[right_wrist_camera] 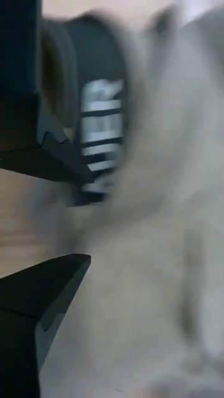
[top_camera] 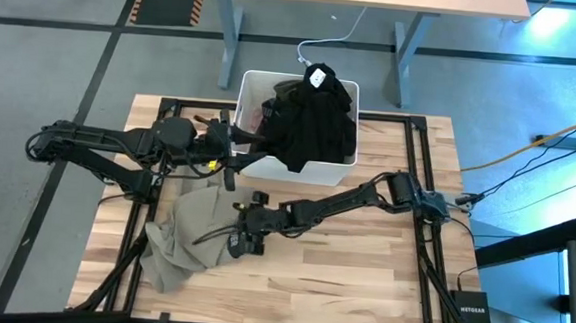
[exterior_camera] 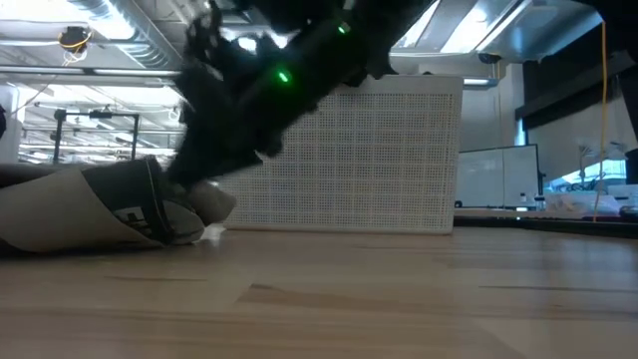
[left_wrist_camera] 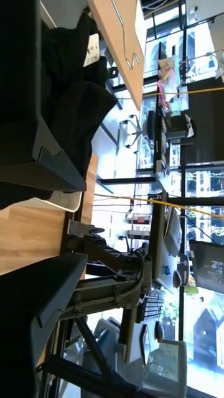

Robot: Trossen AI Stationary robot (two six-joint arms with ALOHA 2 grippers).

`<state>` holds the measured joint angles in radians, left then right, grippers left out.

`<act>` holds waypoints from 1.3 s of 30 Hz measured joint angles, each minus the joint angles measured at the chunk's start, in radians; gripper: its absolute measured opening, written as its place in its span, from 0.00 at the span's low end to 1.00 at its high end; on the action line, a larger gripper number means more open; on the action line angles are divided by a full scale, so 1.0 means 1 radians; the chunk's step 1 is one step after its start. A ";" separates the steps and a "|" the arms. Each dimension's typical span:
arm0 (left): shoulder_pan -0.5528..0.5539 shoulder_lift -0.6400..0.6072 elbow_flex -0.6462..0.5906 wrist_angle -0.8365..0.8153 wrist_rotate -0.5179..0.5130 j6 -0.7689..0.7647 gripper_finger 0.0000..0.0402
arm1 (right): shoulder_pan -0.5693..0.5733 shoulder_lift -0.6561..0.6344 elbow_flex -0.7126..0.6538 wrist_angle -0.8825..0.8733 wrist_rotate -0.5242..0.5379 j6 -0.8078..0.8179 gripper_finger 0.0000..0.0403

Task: Sort clothes
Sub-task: Put the brown short into the white laundry bin

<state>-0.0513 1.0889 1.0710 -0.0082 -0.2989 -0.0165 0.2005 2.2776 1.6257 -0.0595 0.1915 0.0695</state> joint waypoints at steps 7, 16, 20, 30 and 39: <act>0.000 0.000 0.000 -0.008 0.000 0.000 0.42 | 0.015 -0.008 0.000 -0.363 -0.001 0.093 0.53; 0.000 0.000 0.000 -0.009 0.000 0.001 0.42 | 0.101 -0.078 -0.001 -0.750 0.029 0.183 0.53; 0.000 0.000 0.000 -0.005 0.000 -0.002 0.42 | 0.147 -0.140 -0.003 -0.909 0.065 0.241 0.53; 0.000 0.000 0.000 0.002 0.000 -0.004 0.42 | 0.208 -0.225 -0.001 -0.736 0.152 0.289 0.53; 0.006 0.000 0.000 -0.002 0.000 -0.002 0.42 | 0.182 -0.216 -0.002 -0.359 0.175 0.129 0.57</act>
<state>-0.0452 1.0889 1.0710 -0.0104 -0.2993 -0.0182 0.3826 2.0618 1.6241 -0.4181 0.3661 0.1982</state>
